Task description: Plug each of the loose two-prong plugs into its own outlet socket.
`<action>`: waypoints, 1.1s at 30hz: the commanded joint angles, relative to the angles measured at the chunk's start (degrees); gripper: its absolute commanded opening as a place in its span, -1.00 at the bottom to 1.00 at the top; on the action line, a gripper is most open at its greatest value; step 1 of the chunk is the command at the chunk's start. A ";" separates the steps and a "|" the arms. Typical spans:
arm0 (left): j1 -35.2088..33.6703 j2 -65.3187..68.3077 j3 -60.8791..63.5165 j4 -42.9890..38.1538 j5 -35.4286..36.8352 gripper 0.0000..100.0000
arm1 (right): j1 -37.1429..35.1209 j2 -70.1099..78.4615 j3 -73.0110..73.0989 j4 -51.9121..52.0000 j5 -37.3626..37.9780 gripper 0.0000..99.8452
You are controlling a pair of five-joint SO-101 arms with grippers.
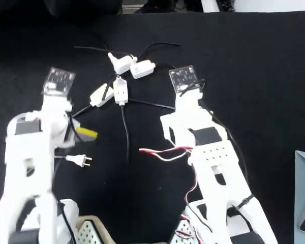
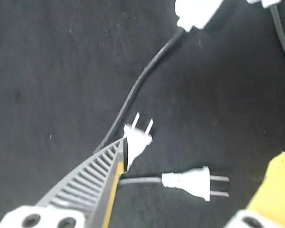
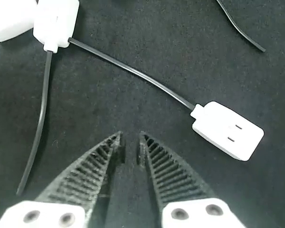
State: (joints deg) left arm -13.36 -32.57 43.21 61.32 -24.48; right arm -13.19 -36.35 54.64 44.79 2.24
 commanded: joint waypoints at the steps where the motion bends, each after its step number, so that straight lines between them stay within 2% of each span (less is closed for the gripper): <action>1: 0.84 15.47 -16.66 -0.18 -0.62 -0.10 | 0.62 -1.63 -0.31 0.26 -0.44 -0.87; 11: 2.24 45.10 -40.48 -4.92 -0.62 -0.10 | 0.53 -1.71 0.57 0.18 -0.44 -0.87; 21: 7.08 62.68 -56.84 -4.92 -0.18 -0.10 | 0.53 -1.63 0.66 0.18 -0.44 -0.87; 29: 7.16 74.37 -67.74 -4.57 -0.44 -0.53 | 0.62 -1.63 0.66 0.18 -0.44 -0.87; 33: 7.16 75.16 -68.88 -4.40 -0.35 -0.65 | 0.62 -1.89 1.45 0.18 -0.44 -0.87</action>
State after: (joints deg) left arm -5.80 42.15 -22.37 57.54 -24.57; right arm -13.27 -36.35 55.60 44.79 2.24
